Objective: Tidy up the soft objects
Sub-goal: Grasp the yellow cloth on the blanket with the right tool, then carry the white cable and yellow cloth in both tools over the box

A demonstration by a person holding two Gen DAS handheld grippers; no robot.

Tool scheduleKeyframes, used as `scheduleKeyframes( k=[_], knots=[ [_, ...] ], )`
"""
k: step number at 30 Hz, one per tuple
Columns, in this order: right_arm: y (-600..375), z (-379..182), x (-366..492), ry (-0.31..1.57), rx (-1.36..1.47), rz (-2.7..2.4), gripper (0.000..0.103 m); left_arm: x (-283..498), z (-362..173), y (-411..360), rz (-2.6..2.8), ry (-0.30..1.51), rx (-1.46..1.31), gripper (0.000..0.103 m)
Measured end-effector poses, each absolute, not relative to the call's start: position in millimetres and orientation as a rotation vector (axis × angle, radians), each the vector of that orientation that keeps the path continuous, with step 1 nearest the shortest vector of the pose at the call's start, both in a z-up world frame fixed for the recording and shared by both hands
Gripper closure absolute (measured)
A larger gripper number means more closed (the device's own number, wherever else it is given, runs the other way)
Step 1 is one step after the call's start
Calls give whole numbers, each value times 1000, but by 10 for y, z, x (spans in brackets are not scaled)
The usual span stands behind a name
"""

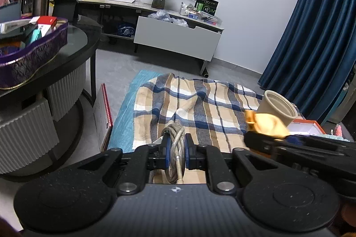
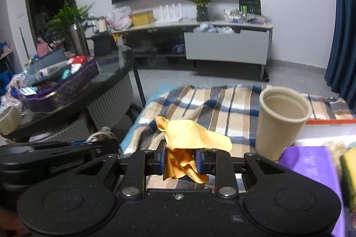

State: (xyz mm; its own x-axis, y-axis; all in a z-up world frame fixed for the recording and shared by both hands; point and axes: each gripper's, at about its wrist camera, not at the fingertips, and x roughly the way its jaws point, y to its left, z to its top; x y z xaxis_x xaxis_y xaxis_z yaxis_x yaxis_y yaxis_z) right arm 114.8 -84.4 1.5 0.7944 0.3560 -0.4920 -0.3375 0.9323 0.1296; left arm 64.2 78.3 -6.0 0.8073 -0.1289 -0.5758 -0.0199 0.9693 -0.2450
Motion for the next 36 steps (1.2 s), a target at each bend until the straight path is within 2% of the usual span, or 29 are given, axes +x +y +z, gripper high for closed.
scheduleKeyframes(
  k=[12,36],
  knots=[
    [-1191,330,686,453,16,374,72,567,126,526,-35,659,-191,89],
    [-1747,437,407,390,61,310,72,471,277,36,-114,666,-115,89]
  ],
)
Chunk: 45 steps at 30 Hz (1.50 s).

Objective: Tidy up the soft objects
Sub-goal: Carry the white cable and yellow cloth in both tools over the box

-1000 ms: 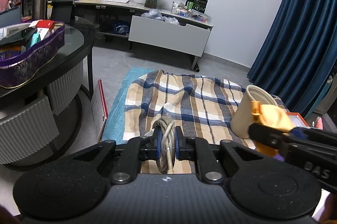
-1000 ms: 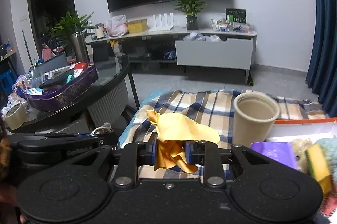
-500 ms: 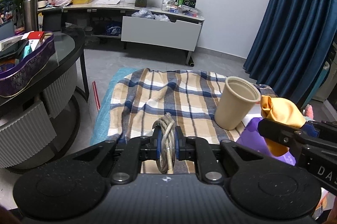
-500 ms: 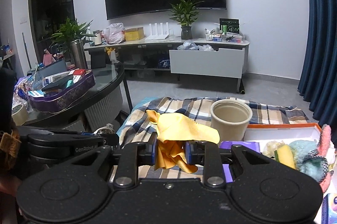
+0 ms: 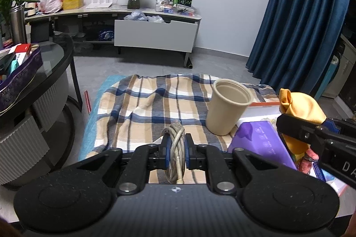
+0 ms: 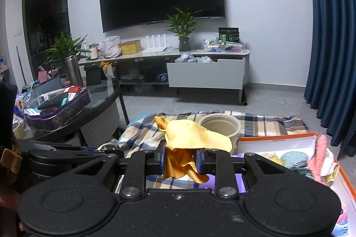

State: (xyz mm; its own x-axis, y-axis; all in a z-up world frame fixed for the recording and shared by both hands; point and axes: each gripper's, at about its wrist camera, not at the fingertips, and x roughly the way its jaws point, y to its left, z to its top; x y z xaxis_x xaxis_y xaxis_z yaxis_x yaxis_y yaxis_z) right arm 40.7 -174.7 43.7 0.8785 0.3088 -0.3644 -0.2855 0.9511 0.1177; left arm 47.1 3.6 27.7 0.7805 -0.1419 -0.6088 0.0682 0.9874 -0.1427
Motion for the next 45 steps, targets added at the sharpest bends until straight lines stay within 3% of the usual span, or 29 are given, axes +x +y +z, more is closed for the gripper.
scheduleKeyframes(
  k=[45],
  knots=[
    [-2639,449,148,339,163,119,72,453,431,-791,-321,642,-41,89]
  ],
)
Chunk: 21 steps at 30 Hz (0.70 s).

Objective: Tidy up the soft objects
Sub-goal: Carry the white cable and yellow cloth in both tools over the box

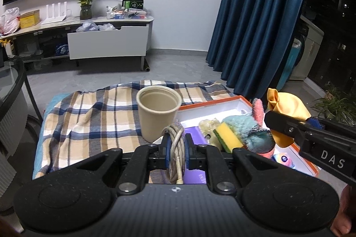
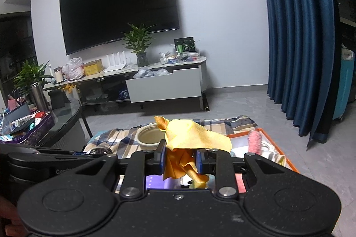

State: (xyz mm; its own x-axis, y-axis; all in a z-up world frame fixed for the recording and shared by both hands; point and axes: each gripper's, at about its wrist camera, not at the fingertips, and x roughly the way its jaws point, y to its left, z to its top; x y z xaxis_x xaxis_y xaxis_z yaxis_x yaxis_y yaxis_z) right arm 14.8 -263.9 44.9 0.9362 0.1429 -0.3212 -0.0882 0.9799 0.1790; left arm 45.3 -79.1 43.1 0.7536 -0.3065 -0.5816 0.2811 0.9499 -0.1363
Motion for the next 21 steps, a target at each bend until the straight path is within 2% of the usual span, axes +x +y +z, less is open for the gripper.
scheduleKeyframes(
  k=[21],
  knots=[
    [-3149,359,127,340,217,-20,71,569,435,-1285,-434,641,-13,89]
  ],
)
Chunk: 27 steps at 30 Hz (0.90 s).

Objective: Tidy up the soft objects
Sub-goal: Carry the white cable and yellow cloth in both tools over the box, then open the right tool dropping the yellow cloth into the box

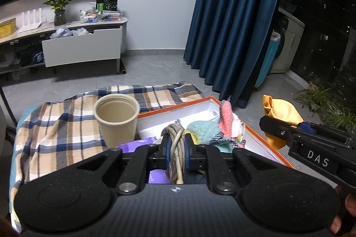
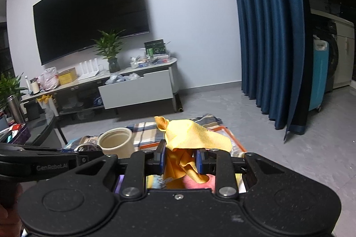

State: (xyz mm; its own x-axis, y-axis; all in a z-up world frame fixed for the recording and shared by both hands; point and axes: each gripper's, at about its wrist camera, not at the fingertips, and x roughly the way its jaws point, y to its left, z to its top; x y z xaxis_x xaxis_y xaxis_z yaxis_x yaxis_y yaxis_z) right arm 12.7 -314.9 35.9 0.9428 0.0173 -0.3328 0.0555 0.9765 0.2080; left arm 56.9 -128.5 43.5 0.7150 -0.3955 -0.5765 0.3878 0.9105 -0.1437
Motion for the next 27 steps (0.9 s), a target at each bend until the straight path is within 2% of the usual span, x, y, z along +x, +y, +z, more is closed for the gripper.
scheduleKeyframes(
  k=[27],
  knots=[
    [-3563,104,555,421,222,-58,70,839,302,-1687,-504,704,6,88]
  ],
)
